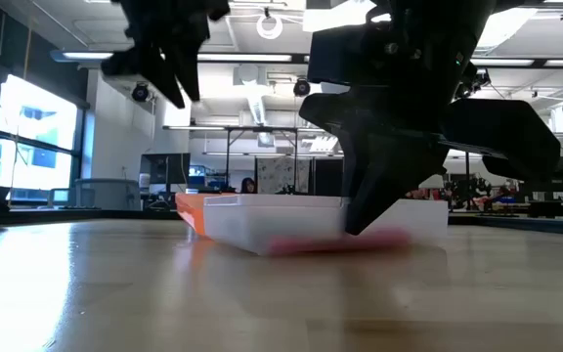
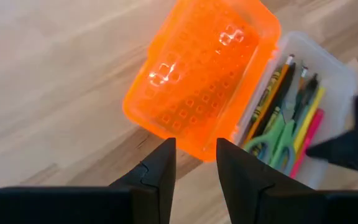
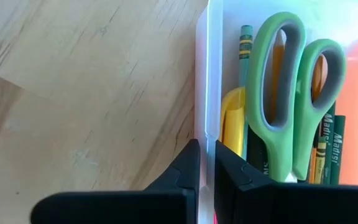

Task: Pick & place school supplies into a supply box
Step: Close the transparent supply box

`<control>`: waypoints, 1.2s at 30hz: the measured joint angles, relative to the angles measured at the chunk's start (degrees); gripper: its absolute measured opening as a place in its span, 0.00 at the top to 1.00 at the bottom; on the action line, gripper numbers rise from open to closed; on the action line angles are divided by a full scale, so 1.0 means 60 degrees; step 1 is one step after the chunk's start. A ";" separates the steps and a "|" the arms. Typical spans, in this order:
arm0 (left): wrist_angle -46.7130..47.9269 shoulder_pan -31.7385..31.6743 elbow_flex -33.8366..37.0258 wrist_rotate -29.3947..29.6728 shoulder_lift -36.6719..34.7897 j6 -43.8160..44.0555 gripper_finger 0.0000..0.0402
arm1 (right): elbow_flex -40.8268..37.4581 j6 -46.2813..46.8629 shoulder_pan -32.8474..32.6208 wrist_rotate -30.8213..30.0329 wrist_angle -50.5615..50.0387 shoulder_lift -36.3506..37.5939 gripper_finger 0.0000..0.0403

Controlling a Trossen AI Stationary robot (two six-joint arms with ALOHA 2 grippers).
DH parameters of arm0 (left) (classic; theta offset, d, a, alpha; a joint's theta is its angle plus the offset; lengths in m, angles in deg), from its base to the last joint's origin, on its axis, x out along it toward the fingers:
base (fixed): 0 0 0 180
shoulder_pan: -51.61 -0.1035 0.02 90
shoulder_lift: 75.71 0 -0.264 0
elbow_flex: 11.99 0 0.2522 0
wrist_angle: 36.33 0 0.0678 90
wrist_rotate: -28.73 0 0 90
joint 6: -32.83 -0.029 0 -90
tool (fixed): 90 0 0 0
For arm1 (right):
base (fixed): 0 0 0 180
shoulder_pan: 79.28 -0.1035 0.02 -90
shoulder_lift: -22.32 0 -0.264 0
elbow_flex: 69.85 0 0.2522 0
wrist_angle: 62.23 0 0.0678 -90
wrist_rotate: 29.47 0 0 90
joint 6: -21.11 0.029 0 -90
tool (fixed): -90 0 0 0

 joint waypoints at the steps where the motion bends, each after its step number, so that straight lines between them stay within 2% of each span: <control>1: -0.0469 0.0000 0.0359 0.0004 0.0001 0.0097 0.64 | 0.0000 0.0002 -0.0017 -0.0038 -0.0004 0.0000 0.98; 6: -0.2694 -0.0007 0.1813 0.0060 0.0002 0.0295 0.64 | 0.0004 0.0221 -0.0009 -0.0335 0.0011 0.0004 0.98; 9: -0.3271 -0.0004 0.2348 0.0282 -0.0001 0.0359 0.64 | 0.0004 0.0238 -0.0006 -0.0414 -0.0032 0.0007 0.97; 17: -0.3339 -0.0011 0.2597 0.1450 -0.0001 0.0582 0.66 | 0.0015 0.0468 -0.0013 -0.0455 -0.0077 0.0026 0.87; 24: -0.3194 -0.0228 0.2600 0.2095 0.0005 0.0786 0.79 | 0.0018 0.0509 -0.0022 -0.0800 -0.0099 0.0073 0.80; 29: -0.3103 -0.1012 0.2628 0.1611 0.0425 0.0800 0.96 | 0.0018 0.0697 -0.0157 -0.1031 -0.0153 0.0402 0.79; 36: -0.3217 -0.2282 0.2614 0.0599 0.1518 0.0395 0.95 | 0.0033 0.1128 -0.0596 -0.0977 -0.0178 0.1035 0.81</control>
